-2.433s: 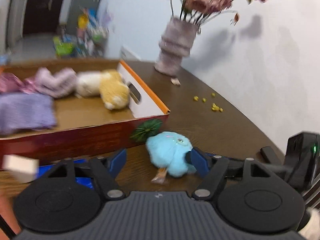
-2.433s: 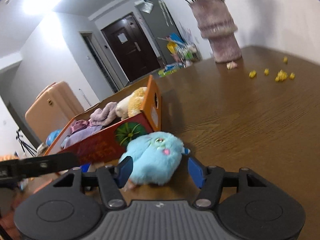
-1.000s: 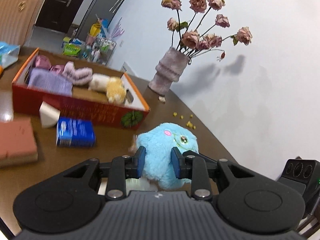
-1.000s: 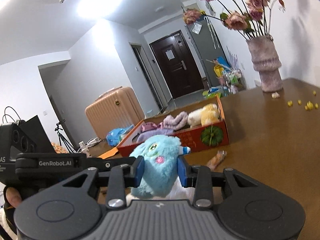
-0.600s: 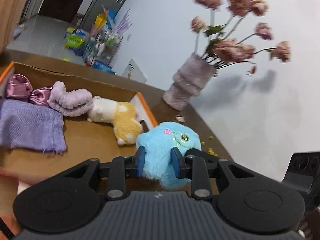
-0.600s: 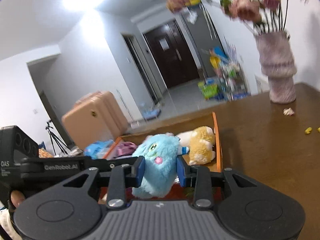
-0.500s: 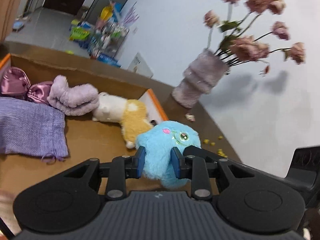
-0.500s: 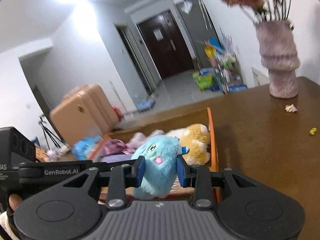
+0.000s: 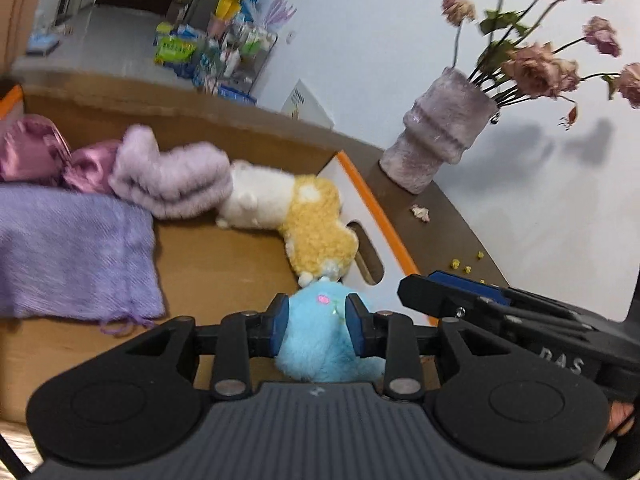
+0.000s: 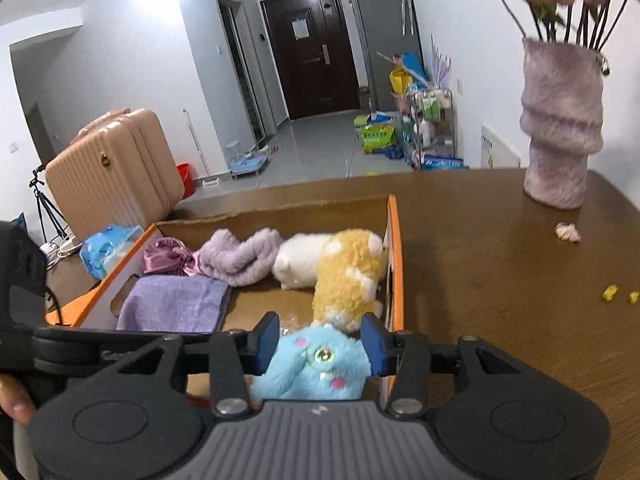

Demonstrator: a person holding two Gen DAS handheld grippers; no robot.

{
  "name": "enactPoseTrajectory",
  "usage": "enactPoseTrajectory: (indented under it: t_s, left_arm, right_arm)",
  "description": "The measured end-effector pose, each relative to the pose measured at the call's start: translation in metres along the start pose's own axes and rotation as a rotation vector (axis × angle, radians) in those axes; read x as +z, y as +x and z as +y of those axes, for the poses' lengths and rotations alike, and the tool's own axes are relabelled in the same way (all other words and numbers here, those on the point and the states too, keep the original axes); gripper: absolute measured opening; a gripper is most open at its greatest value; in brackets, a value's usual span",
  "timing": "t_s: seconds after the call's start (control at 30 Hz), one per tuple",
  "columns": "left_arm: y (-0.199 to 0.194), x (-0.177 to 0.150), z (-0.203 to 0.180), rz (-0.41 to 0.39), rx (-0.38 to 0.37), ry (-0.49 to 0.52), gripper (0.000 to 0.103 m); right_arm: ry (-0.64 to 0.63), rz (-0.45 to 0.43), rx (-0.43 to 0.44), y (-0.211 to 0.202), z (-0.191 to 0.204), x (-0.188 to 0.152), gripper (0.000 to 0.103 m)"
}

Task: Organize soft objects
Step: 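Carry the light-blue plush toy into the box and open both tools, then move both tools back to the white round sponge and candy packet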

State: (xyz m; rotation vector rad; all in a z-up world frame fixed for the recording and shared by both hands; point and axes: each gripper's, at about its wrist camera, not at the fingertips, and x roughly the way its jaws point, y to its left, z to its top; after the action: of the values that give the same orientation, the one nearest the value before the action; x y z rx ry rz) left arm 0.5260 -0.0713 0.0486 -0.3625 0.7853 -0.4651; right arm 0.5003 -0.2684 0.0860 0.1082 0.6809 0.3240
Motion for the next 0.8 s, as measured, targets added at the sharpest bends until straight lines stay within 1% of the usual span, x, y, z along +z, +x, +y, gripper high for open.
enactPoseTrajectory:
  t_s: [0.1, 0.17, 0.2, 0.23, 0.3, 0.37, 0.4, 0.43, 0.5, 0.53, 0.57, 0.6, 0.63, 0.67, 0.7, 0.73, 0.77, 0.8]
  left_arm:
    - [-0.036, 0.0, -0.01, -0.054, 0.046, 0.072, 0.033]
    - [-0.064, -0.003, -0.015, -0.096, 0.092, 0.124, 0.036]
    - [-0.079, -0.006, -0.018, -0.12, 0.124, 0.154, 0.039]
    - [-0.092, -0.008, -0.02, -0.141, 0.158, 0.184, 0.044]
    - [-0.118, -0.013, -0.024, -0.181, 0.234, 0.233, 0.046]
    - [-0.145, -0.02, -0.027, -0.221, 0.291, 0.265, 0.048]
    - [-0.157, -0.023, -0.029, -0.243, 0.307, 0.271, 0.049]
    - [-0.17, -0.028, -0.03, -0.265, 0.32, 0.275, 0.053]
    - [-0.195, -0.04, -0.036, -0.314, 0.341, 0.291, 0.057]
    - [-0.205, -0.047, -0.039, -0.341, 0.356, 0.306, 0.065]
    - [-0.215, -0.055, -0.043, -0.376, 0.374, 0.32, 0.08]
    - [-0.225, -0.064, -0.046, -0.422, 0.392, 0.328, 0.088]
    - [-0.234, -0.073, -0.049, -0.47, 0.407, 0.329, 0.094]
    - [-0.241, -0.081, -0.05, -0.496, 0.416, 0.329, 0.094]
    - [-0.247, -0.089, -0.051, -0.504, 0.418, 0.332, 0.094]
    - [-0.253, -0.097, -0.052, -0.508, 0.414, 0.331, 0.095]
    - [-0.257, -0.104, -0.053, -0.517, 0.418, 0.323, 0.097]
    - [-0.261, -0.109, -0.054, -0.528, 0.423, 0.319, 0.097]
  right_arm:
    - [-0.023, -0.024, -0.007, -0.022, 0.004, 0.006, 0.045]
    - [-0.052, -0.041, -0.015, -0.039, 0.008, 0.009, 0.048]
    - [-0.067, -0.049, -0.02, -0.048, 0.011, 0.01, 0.051]
    - [-0.08, -0.058, -0.024, -0.058, 0.014, 0.01, 0.052]
    - [-0.099, -0.082, -0.028, -0.078, 0.021, 0.011, 0.055]
    - [-0.116, -0.11, -0.03, -0.098, 0.028, 0.01, 0.057]
    - [-0.126, -0.124, -0.034, -0.108, 0.033, 0.009, 0.06]
    - [-0.137, -0.137, -0.034, -0.117, 0.038, 0.007, 0.061]
    - [-0.155, -0.161, -0.035, -0.135, 0.048, 0.001, 0.062]
    - [-0.169, -0.174, -0.035, -0.144, 0.054, -0.003, 0.063]
    - [-0.18, -0.192, -0.031, -0.151, 0.059, -0.008, 0.064]
    - [-0.196, -0.224, -0.022, -0.159, 0.065, -0.015, 0.072]
    - [-0.207, -0.26, -0.015, -0.165, 0.069, -0.022, 0.076]
    - [-0.213, -0.309, -0.014, -0.172, 0.074, -0.031, 0.086]
    - [-0.219, -0.365, -0.022, -0.178, 0.079, -0.04, 0.09]
    - [-0.229, -0.415, -0.032, -0.183, 0.083, -0.05, 0.092]
    - [-0.244, -0.454, -0.045, -0.187, 0.088, -0.059, 0.094]
    - [-0.251, -0.474, -0.055, -0.19, 0.092, -0.066, 0.094]
